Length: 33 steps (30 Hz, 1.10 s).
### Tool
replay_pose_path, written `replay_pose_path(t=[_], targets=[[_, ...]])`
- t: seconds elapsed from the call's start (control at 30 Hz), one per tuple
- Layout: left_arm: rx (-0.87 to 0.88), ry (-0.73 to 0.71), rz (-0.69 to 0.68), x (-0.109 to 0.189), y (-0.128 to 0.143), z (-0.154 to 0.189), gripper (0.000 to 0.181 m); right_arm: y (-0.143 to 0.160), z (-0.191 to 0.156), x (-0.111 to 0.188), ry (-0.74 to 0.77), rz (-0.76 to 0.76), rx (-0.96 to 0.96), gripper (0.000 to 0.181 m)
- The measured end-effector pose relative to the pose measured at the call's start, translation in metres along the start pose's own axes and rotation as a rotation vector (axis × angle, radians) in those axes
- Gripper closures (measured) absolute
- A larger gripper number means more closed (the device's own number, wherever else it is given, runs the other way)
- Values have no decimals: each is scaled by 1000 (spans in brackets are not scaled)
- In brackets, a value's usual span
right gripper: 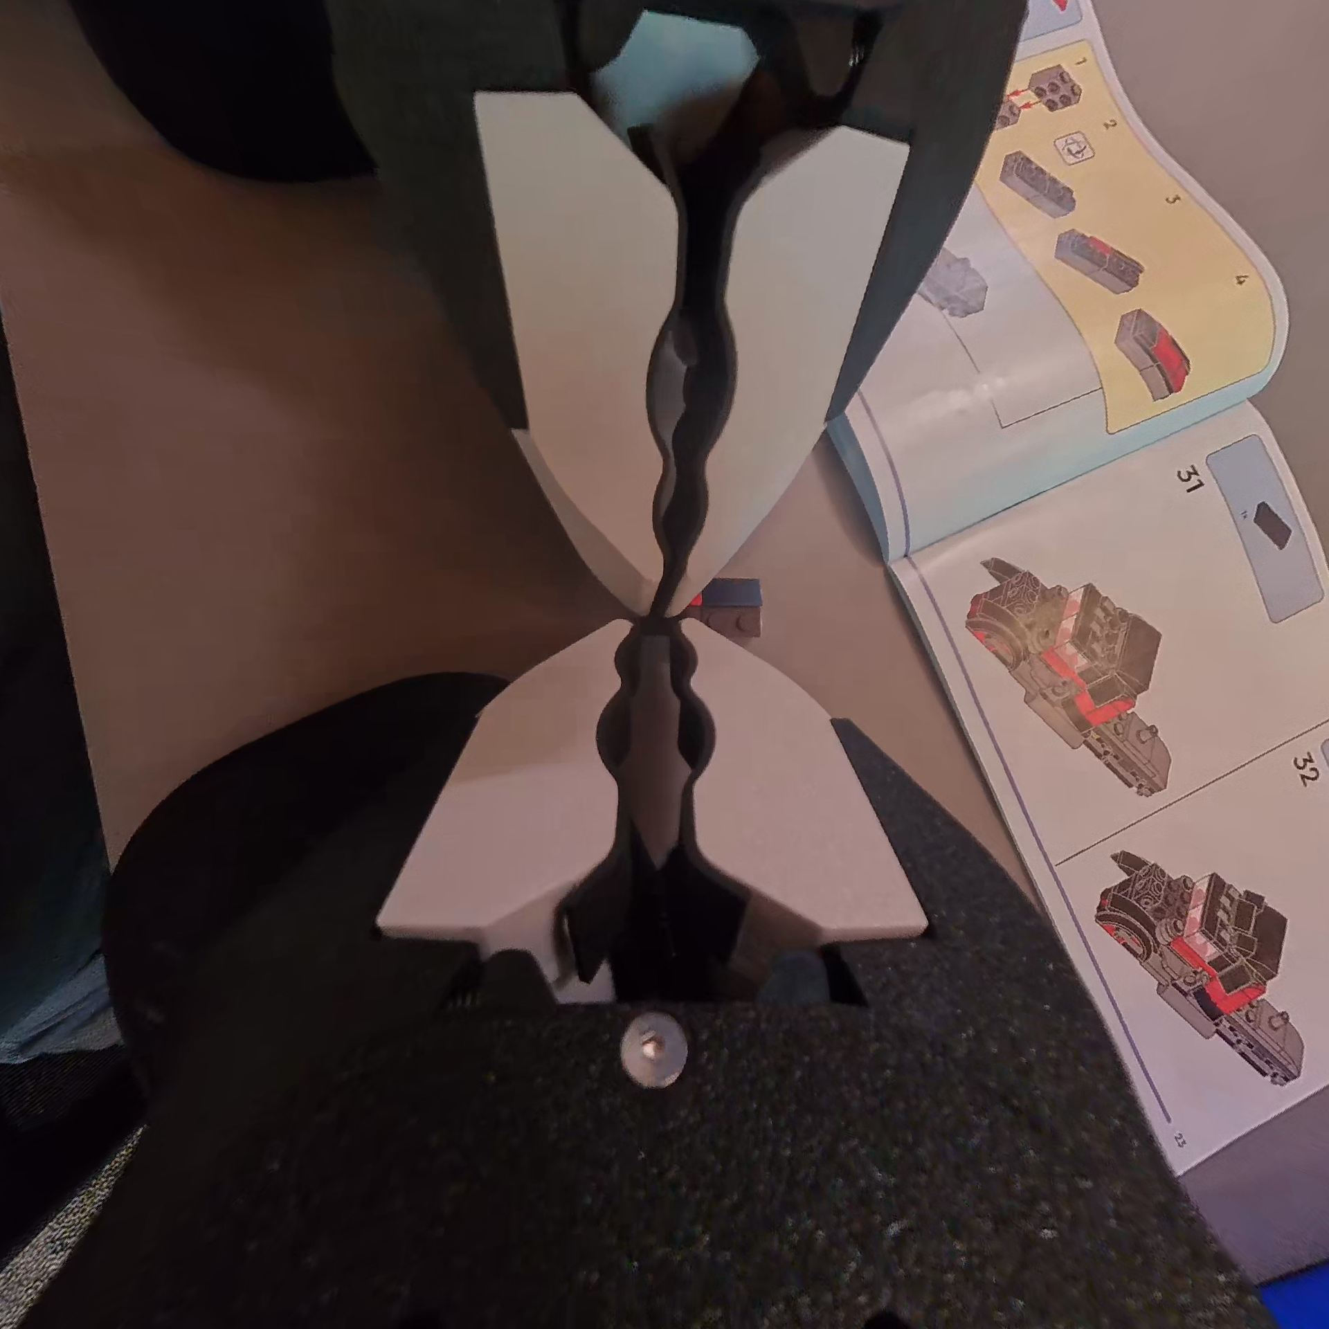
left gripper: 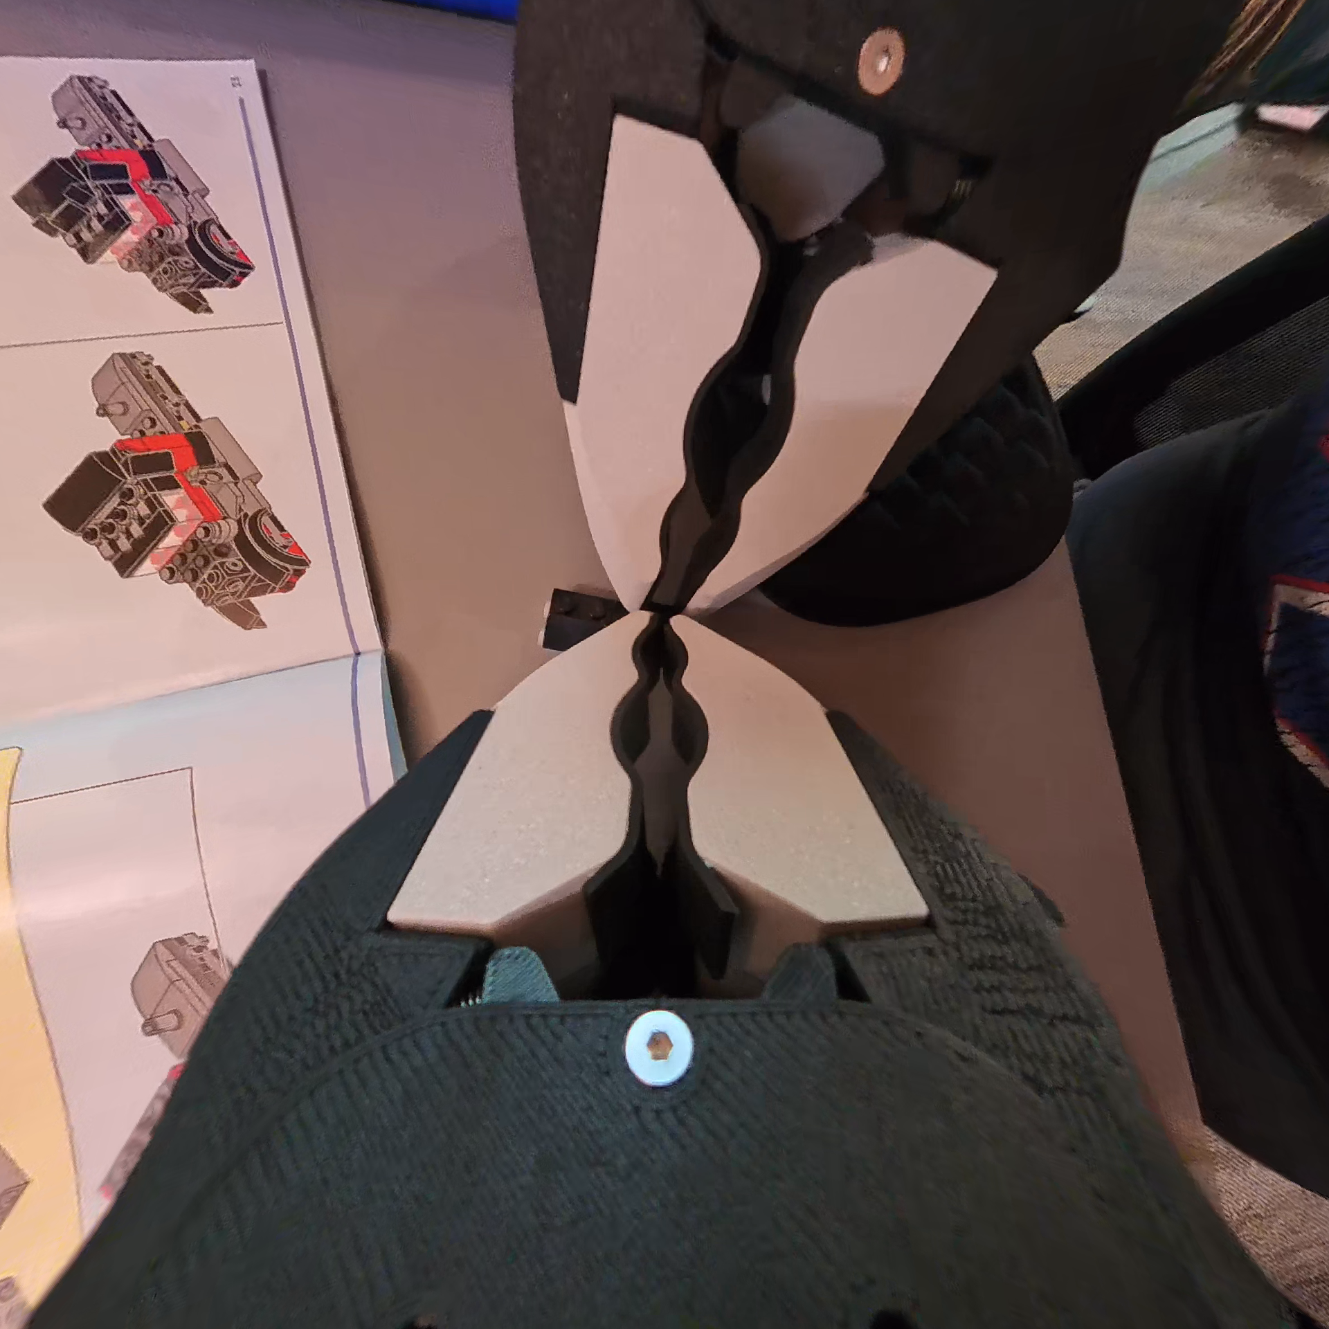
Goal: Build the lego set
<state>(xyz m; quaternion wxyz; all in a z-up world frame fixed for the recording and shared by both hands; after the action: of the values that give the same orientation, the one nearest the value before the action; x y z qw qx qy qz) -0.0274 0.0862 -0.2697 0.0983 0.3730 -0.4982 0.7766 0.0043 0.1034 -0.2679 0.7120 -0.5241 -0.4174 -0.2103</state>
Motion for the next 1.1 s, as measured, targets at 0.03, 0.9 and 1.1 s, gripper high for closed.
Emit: replay_pose_path(t=[0.03,0.9,1.1], targets=[[6,5,5,0,1,0,180,0,0,0,0,0,-2,173],[-47,-121,-202,4,3,-8,181,0,4,5,-16,215,-60,173],[37,-92,-158,34,17,-11,181,12,4,9,-97,198,-104,167]])
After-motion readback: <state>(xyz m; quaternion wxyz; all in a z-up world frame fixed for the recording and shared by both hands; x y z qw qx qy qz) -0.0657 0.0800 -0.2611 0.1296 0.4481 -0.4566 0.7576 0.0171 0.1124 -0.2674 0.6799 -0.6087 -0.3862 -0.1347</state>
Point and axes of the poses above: each gripper's, where its closed fingertips meet, x back along the fingers, y out of its underside, z = x × y across the jaws, the point moved 3 cm from there along x, back along the fingers, and after that the axes turned 3 degrees about x, right-handed, at the moved point
